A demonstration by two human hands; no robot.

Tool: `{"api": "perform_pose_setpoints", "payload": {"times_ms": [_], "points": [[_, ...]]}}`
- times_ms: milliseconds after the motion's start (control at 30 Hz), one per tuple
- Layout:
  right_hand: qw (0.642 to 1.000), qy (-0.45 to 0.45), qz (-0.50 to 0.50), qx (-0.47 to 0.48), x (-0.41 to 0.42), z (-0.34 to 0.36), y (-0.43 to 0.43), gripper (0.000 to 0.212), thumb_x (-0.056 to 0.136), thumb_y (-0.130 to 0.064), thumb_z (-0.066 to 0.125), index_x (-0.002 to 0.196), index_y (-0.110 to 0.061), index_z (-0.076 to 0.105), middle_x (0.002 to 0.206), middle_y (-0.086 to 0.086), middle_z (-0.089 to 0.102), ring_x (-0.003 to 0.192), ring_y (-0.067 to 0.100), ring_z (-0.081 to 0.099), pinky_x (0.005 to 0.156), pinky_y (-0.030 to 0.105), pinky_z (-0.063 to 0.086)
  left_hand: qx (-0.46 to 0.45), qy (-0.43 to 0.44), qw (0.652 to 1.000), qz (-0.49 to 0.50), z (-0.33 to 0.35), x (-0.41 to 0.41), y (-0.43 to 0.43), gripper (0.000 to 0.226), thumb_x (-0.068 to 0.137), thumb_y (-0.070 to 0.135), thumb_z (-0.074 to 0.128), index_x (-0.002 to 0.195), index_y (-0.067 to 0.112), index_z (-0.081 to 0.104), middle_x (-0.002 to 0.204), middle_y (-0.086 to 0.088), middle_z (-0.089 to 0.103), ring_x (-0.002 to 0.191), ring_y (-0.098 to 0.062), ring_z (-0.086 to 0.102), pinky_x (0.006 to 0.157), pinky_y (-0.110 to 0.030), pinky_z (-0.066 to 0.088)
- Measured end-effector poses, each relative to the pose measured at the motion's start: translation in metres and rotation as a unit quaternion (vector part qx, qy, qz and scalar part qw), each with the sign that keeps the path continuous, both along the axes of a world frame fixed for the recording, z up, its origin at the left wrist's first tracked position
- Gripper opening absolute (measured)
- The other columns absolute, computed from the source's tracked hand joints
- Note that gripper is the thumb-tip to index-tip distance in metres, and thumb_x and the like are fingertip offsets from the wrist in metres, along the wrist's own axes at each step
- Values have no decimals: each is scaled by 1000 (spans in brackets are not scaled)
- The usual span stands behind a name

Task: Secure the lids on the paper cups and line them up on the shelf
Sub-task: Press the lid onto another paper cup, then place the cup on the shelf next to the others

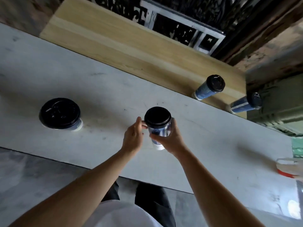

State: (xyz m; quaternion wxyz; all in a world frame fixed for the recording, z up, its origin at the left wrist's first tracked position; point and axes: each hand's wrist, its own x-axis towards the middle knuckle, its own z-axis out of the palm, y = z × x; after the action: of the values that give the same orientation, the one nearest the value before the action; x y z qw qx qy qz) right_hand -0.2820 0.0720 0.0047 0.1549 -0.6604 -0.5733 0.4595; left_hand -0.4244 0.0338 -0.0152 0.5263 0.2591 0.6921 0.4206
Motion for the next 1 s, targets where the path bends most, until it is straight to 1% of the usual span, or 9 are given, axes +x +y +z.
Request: {"api": "perform_pose_setpoints", "payload": {"times_ms": [67,167,267,367,667,733,800,900,1000], "points": [[999,-27,34,-3,7,1,18,82,48,-49,87,120,-39,48,118,-2,62,110,20,61,93,44,55,6,136,991,13,-14,2,3,55,103,52,24,112,21,69,112,-2,68,110,-24,61,95,-36,43],[997,-30,66,-33,18,4,43,78,46,-49,87,114,-46,48,117,-1,64,107,21,65,92,51,56,-115,343,932,-15,-45,-2,1,71,96,65,24,148,20,43,158,-11,37,143,-40,32,114,-55,26],[993,-22,101,-61,32,11,69,75,46,-49,86,111,-50,48,115,1,66,103,22,68,91,53,57,-230,383,892,-72,-71,7,-4,85,93,70,33,160,21,13,169,-9,1,150,-52,-3,115,-71,1],[986,-48,154,-42,50,22,92,76,51,-50,84,116,-47,45,113,-4,67,103,19,66,92,49,56,-243,402,881,-51,-88,29,-3,102,85,72,46,160,19,2,168,-8,-14,145,-58,-15,109,-78,1],[917,-220,313,113,68,54,174,89,65,-53,79,143,-43,36,121,-1,49,114,22,50,96,39,47,-228,477,844,86,-112,52,10,84,87,61,37,158,19,19,169,-7,2,148,-56,-6,115,-70,1],[873,-276,375,144,57,63,194,88,69,-52,77,145,-42,34,120,2,47,114,26,47,97,44,47,-220,468,849,105,-112,52,9,85,85,59,39,157,19,20,168,-8,6,148,-57,-4,115,-71,2],[807,-356,442,165,42,75,211,87,73,-49,74,147,-43,29,122,4,44,115,28,45,97,46,46,-218,462,852,114,-114,49,11,87,81,58,41,156,19,22,168,-9,10,147,-57,-2,116,-72,2],[665,-459,531,255,14,95,230,76,76,-39,76,140,-40,34,122,6,44,112,31,48,89,44,45,-230,455,852,119,-112,48,12,87,79,57,41,156,20,24,167,-7,12,148,-55,-3,117,-69,0],[513,-522,591,340,-13,109,237,78,75,-31,77,141,-38,36,123,8,45,112,32,47,90,44,41,-243,460,846,116,-113,47,13,86,78,60,37,155,21,26,168,-5,13,149,-53,-4,118,-66,-3]]}}
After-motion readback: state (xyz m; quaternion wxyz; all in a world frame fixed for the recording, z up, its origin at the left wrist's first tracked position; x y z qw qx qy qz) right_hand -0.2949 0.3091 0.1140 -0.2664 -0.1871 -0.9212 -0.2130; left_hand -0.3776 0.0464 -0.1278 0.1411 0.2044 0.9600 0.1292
